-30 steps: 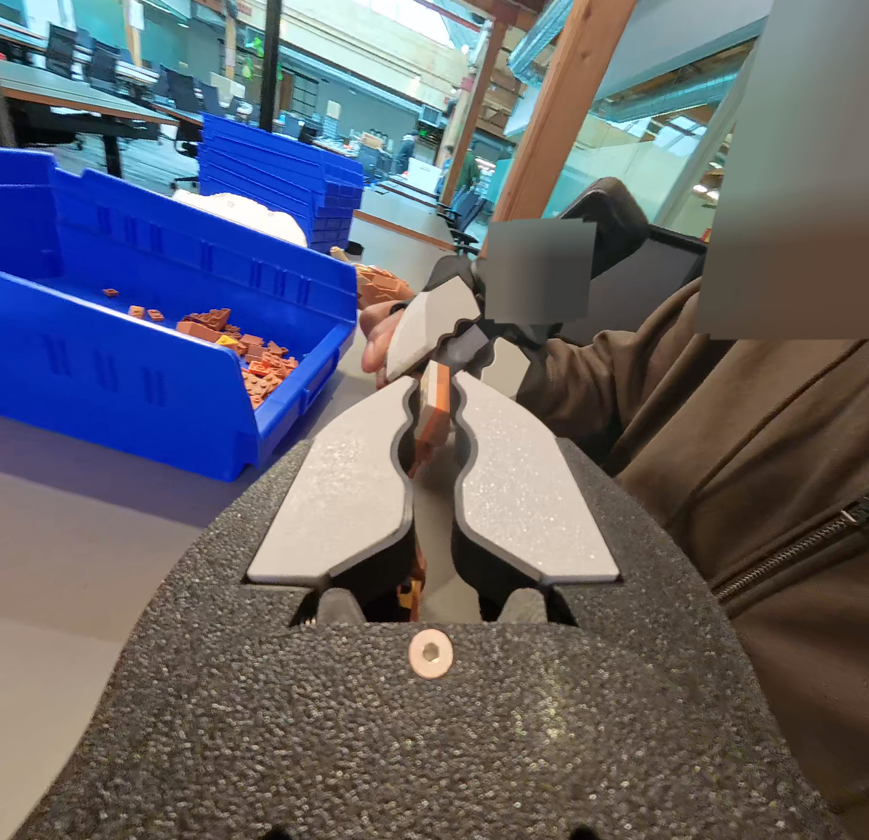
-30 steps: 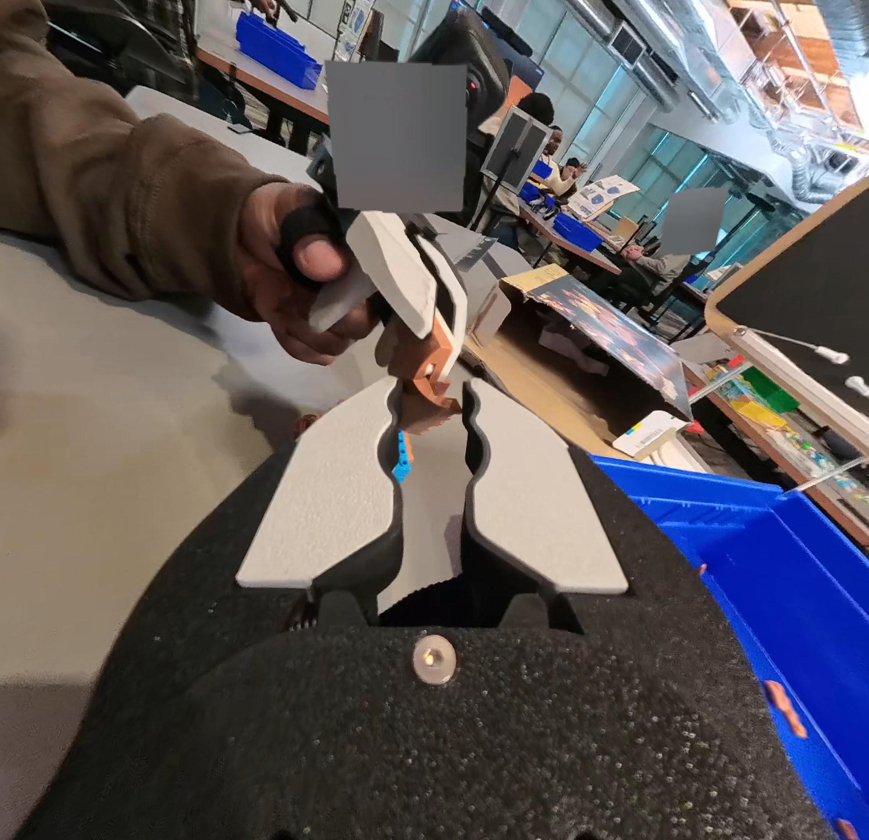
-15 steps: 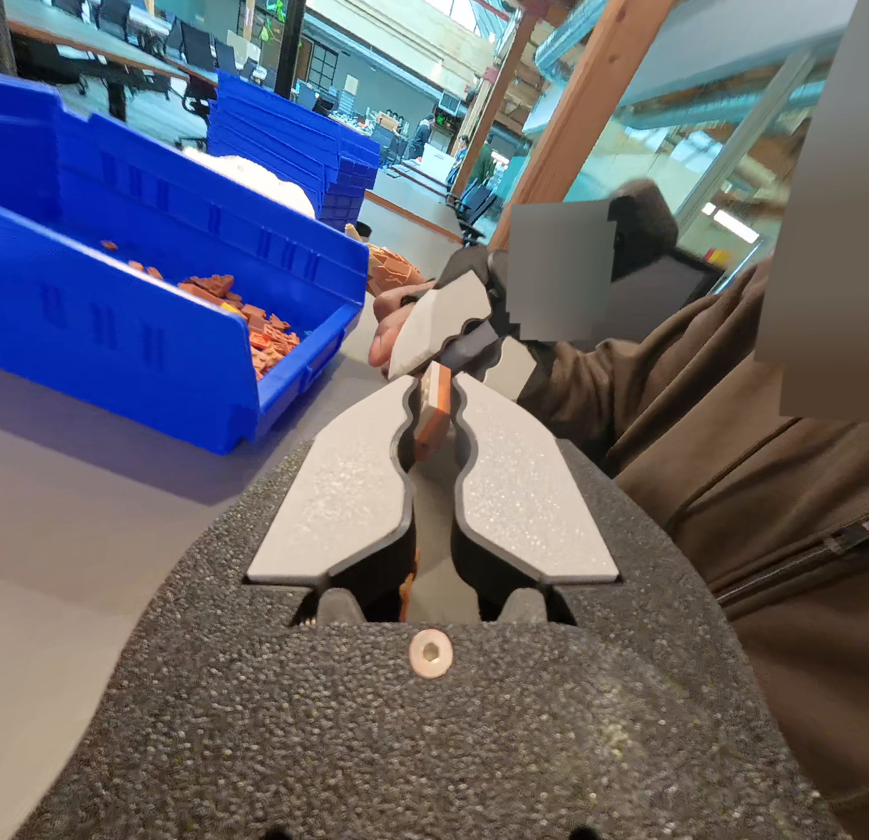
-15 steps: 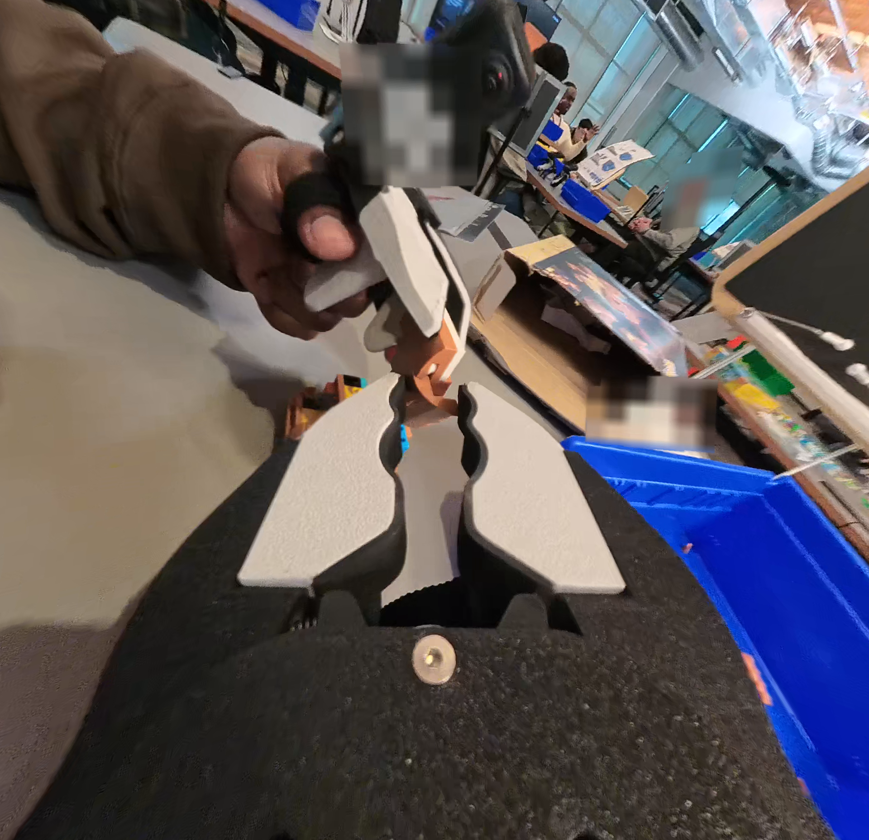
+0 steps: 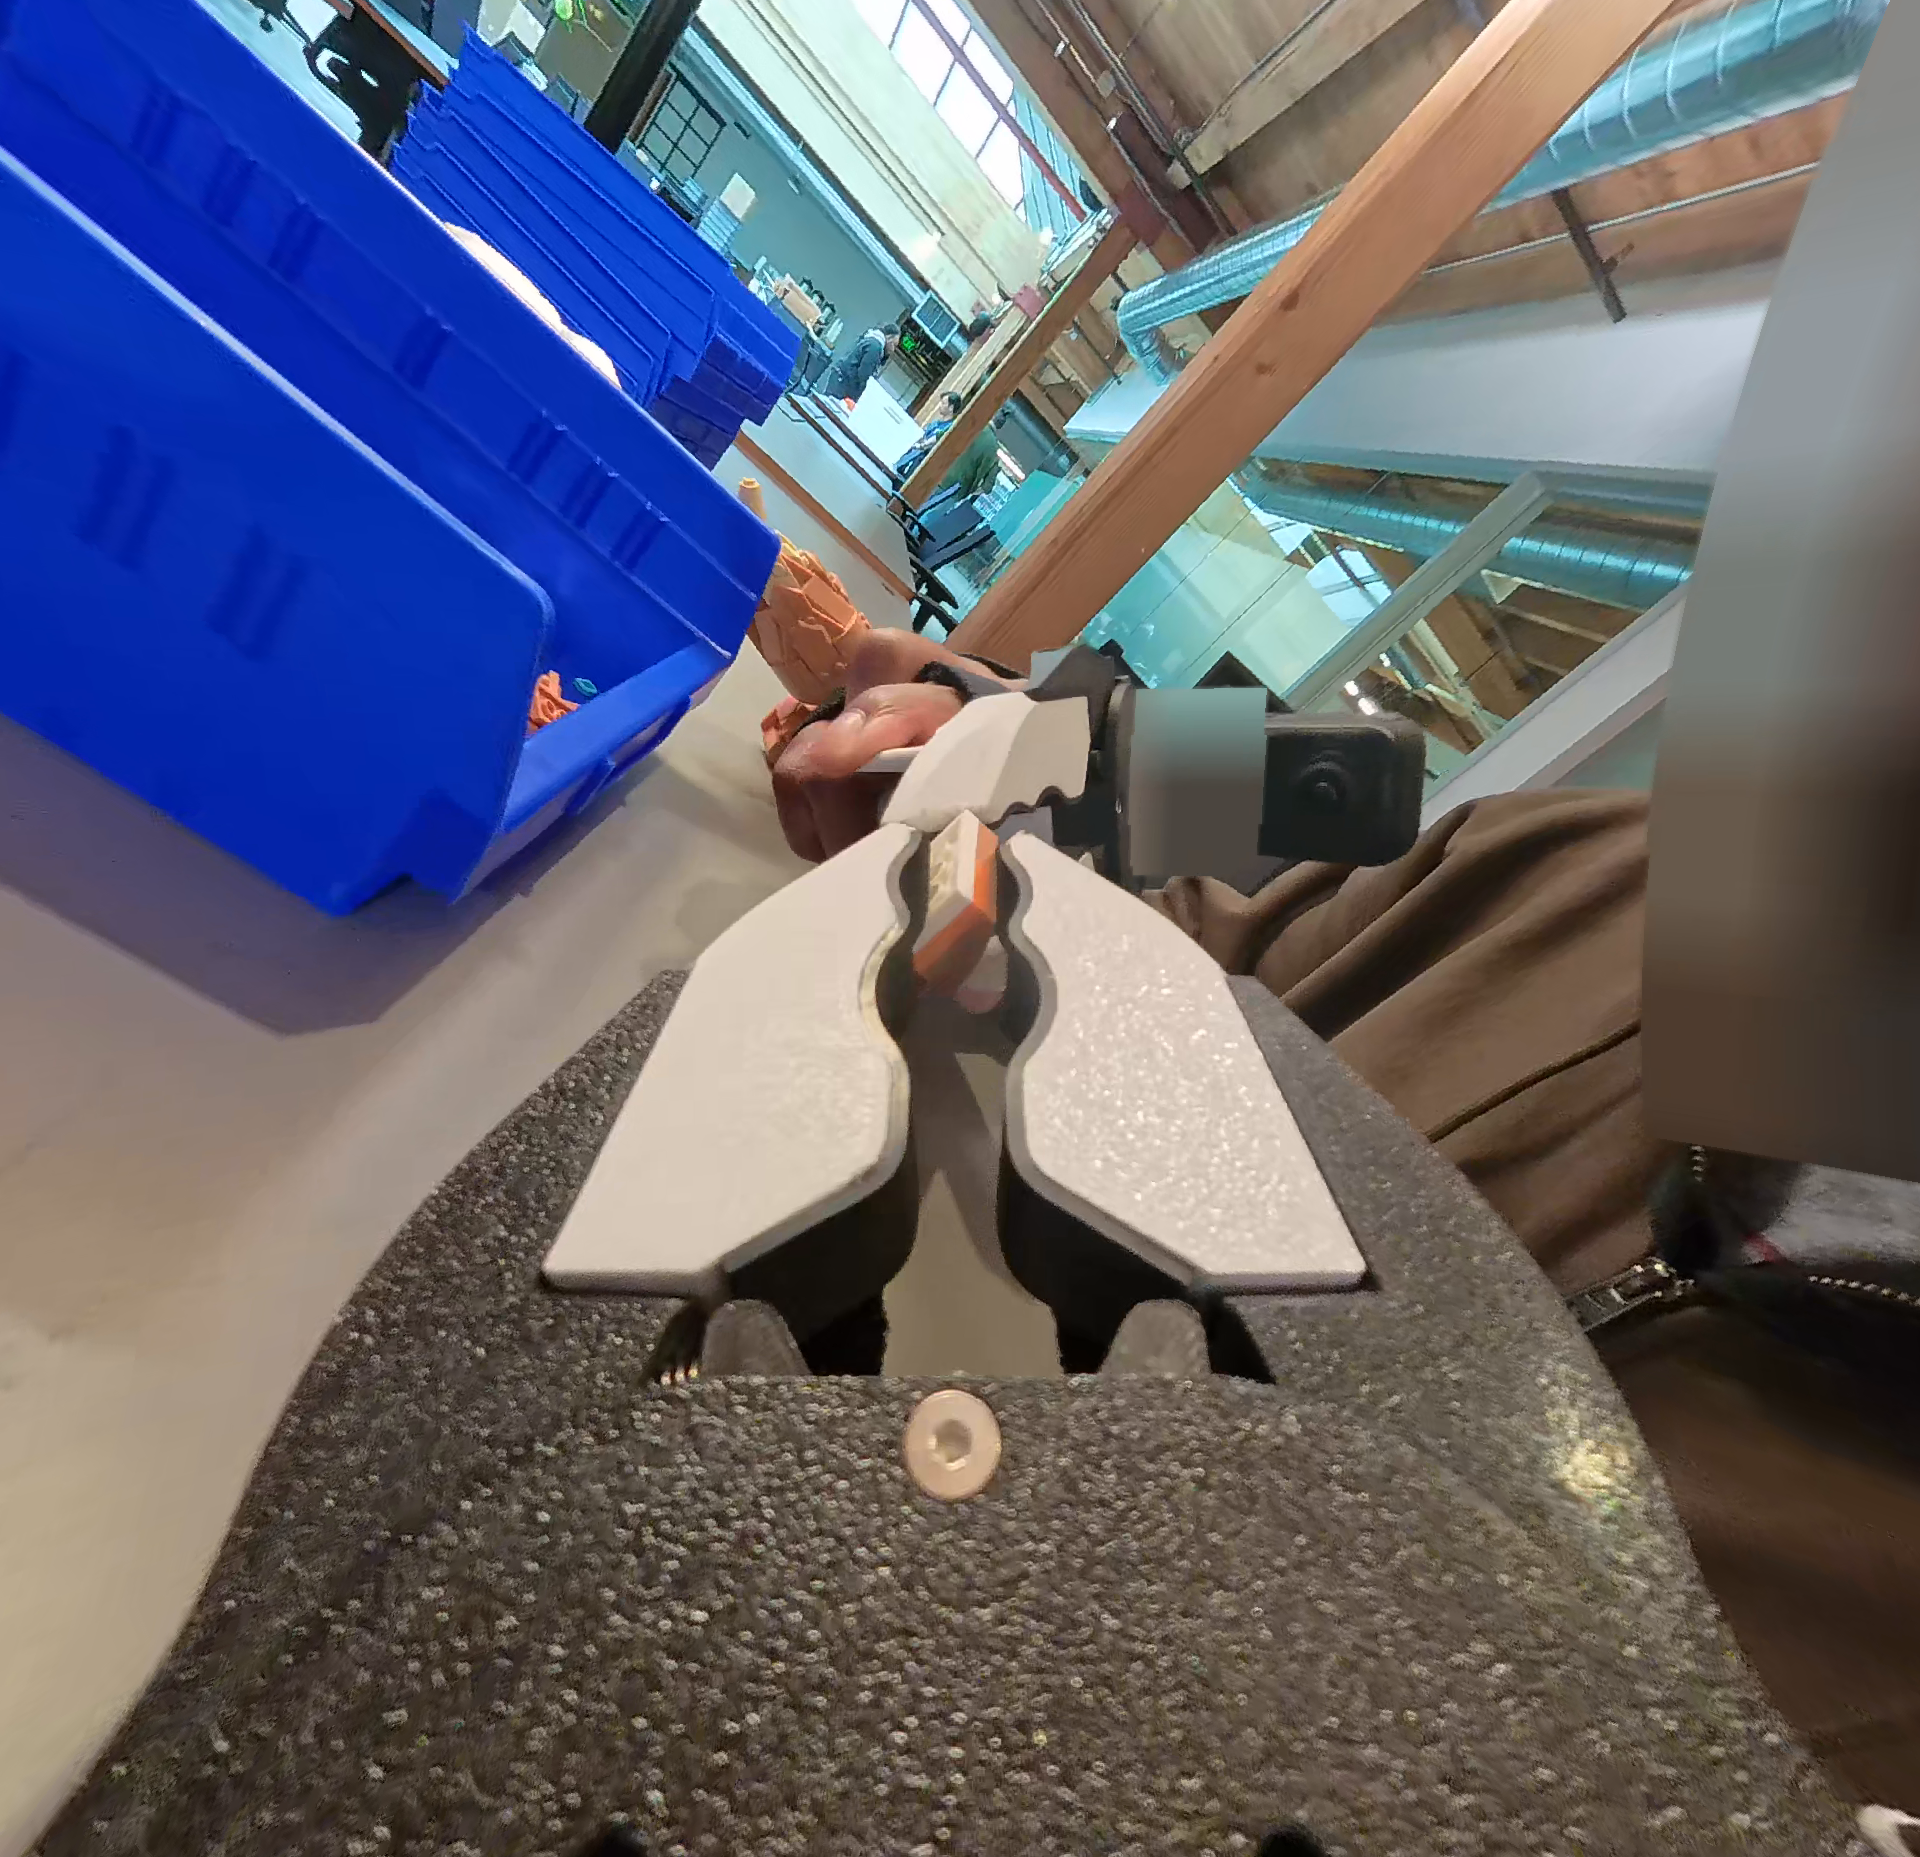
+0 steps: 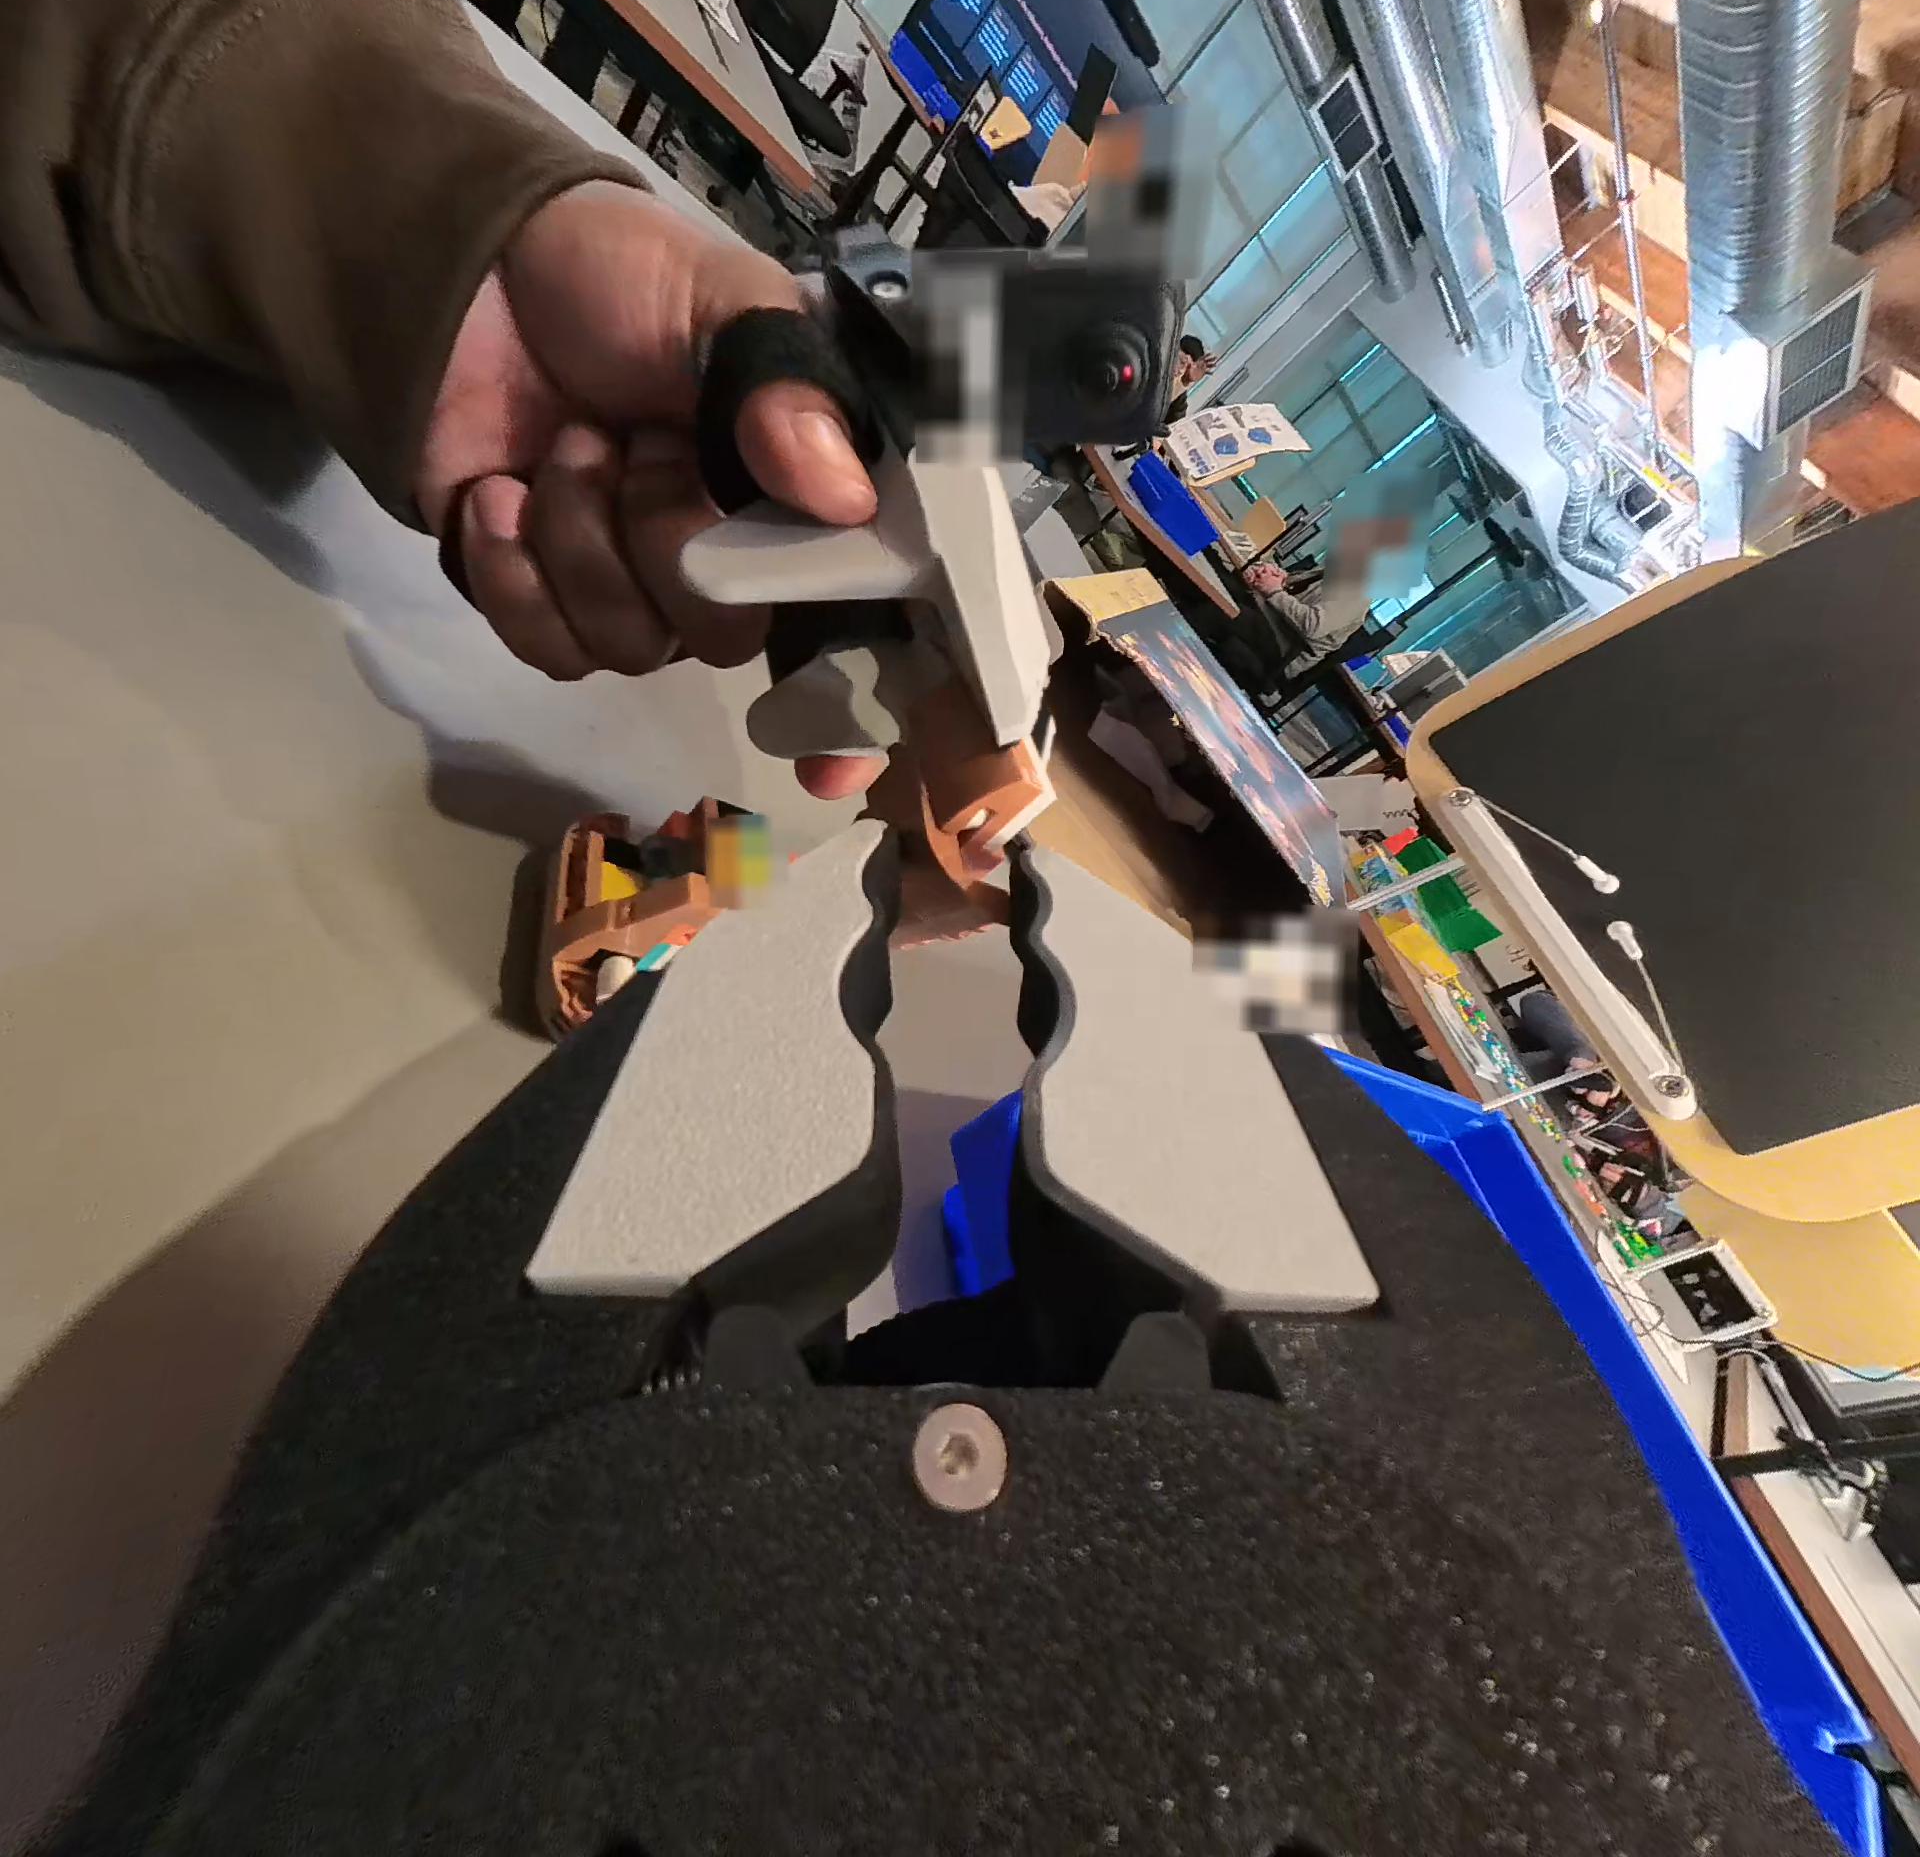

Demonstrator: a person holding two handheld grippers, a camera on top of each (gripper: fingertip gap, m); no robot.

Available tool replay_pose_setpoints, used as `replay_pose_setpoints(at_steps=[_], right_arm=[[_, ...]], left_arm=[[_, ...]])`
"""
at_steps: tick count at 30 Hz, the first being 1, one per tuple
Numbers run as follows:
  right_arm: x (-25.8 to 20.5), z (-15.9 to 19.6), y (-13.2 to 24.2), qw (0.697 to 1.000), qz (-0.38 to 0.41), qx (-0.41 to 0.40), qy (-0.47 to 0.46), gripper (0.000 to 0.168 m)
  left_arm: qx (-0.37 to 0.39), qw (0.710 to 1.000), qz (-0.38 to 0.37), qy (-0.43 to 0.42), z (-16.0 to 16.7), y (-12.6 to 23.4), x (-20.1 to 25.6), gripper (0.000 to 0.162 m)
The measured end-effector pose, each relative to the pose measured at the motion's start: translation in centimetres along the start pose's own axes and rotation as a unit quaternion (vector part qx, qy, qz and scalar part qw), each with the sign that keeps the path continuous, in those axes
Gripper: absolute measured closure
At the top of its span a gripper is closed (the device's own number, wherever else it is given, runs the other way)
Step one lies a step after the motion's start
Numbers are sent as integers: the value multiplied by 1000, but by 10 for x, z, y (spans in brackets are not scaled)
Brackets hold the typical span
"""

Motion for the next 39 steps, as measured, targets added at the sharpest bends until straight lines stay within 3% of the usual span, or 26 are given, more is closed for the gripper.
replay_pose_setpoints(at_steps=[1, 12, 17, 22, 25, 28, 32, 36, 39], right_arm=[[0, 0, 0, 1000, 2, 2, 4, 149], [0, -2, 3, 999, -7, 32, -6, 150], [6, 0, 1, 995, -35, 52, -80, 152], [18, 2, 3, 977, -50, 95, -183, 152], [26, 3, 7, 952, -67, 146, -262, 152], [28, 2, 7, 927, -83, 185, -316, 152], [25, 0, 3, 920, -78, 197, -330, 152], [25, 1, 2, 920, -93, 196, -325, 149], [31, 3, 9, 911, -118, 220, -329, 136]], left_arm=[[2, 1000, 5, 6, 0, 0, 0, 150], [16, 998, 44, 34, 0, 1, -1, 151], [30, 999, 12, -23, -5, 2, 3, 150], [53, 996, -17, -63, -9, 5, 4, 122], [65, 994, -32, -85, -10, 5, 4, 115], [57, 994, -26, -93, -7, -1, 5, 119], [61, 992, -13, -114, -4, -5, 9, 141], [66, 988, -24, -139, -3, -2, 11, 144], [34, 984, -55, -167, -4, 1, 13, 145]])
Point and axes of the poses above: each gripper's, where its closed fingertips meet, y back along the fingers, z out of its underside, x = y × z across the jaws, the point moved 8 cm from there along y, back along the fingers, and after that the axes turned 14 degrees about -x, right-handed, at the moved point
